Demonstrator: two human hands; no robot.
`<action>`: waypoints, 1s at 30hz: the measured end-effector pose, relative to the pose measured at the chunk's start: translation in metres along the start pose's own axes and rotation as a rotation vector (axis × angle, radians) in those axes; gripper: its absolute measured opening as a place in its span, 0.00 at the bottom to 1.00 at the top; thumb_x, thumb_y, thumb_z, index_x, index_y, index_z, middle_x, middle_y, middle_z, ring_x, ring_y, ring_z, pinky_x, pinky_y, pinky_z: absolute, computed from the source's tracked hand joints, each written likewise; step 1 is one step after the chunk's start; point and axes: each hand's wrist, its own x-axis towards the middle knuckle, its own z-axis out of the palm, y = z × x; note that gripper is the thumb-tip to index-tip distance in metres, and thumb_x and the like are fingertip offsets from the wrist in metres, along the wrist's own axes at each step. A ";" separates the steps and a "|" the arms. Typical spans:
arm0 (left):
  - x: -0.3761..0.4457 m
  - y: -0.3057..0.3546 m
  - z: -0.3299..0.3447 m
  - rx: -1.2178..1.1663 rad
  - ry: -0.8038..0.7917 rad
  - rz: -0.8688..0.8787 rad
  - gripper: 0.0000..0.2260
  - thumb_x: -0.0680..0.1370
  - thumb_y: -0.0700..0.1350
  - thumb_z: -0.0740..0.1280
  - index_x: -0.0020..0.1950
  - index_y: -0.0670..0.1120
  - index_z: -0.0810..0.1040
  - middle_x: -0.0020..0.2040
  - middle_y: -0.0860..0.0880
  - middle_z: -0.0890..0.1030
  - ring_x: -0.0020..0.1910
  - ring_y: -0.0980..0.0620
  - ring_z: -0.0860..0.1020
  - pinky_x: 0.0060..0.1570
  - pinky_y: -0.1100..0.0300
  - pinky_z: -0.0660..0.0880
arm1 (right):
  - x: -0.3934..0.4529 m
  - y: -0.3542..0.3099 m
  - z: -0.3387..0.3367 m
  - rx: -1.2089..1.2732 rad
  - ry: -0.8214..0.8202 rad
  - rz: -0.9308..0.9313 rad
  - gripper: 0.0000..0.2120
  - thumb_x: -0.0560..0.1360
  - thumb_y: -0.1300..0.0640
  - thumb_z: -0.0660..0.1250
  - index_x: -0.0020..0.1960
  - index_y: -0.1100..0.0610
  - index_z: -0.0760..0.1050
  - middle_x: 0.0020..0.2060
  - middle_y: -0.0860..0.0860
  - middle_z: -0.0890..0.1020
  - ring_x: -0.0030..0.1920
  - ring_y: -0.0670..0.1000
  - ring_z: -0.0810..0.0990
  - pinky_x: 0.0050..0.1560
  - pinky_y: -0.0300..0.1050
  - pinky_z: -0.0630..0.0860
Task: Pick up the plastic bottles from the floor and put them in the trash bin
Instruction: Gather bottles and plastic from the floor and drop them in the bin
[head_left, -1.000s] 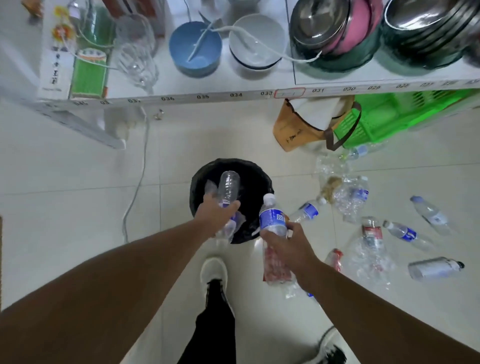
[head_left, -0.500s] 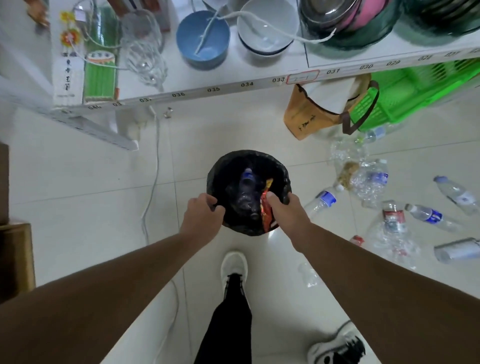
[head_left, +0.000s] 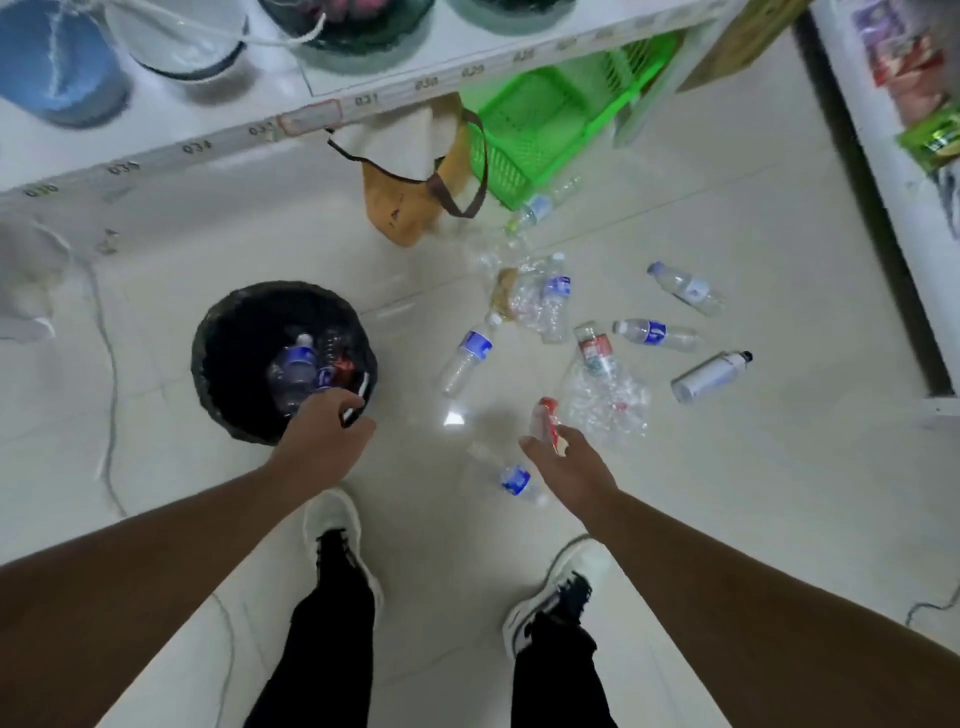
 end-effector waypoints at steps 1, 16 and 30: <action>-0.003 0.012 0.015 0.005 -0.015 -0.002 0.17 0.78 0.49 0.72 0.66 0.48 0.81 0.52 0.47 0.84 0.46 0.47 0.83 0.46 0.55 0.77 | -0.001 0.015 -0.017 0.017 0.008 0.019 0.40 0.78 0.35 0.70 0.84 0.49 0.62 0.70 0.52 0.79 0.57 0.48 0.83 0.53 0.40 0.74; -0.054 0.156 0.141 0.204 -0.085 0.043 0.19 0.77 0.54 0.72 0.67 0.52 0.79 0.65 0.48 0.76 0.55 0.50 0.77 0.56 0.59 0.70 | -0.009 0.160 -0.163 0.146 0.004 0.075 0.45 0.74 0.32 0.74 0.84 0.48 0.63 0.78 0.57 0.71 0.76 0.59 0.73 0.69 0.52 0.73; 0.097 0.120 0.220 0.503 -0.028 0.074 0.36 0.76 0.58 0.73 0.80 0.49 0.65 0.70 0.45 0.74 0.68 0.41 0.73 0.62 0.42 0.74 | 0.113 0.174 0.013 -0.177 0.039 0.078 0.45 0.64 0.26 0.66 0.78 0.38 0.66 0.66 0.47 0.78 0.65 0.54 0.78 0.59 0.54 0.76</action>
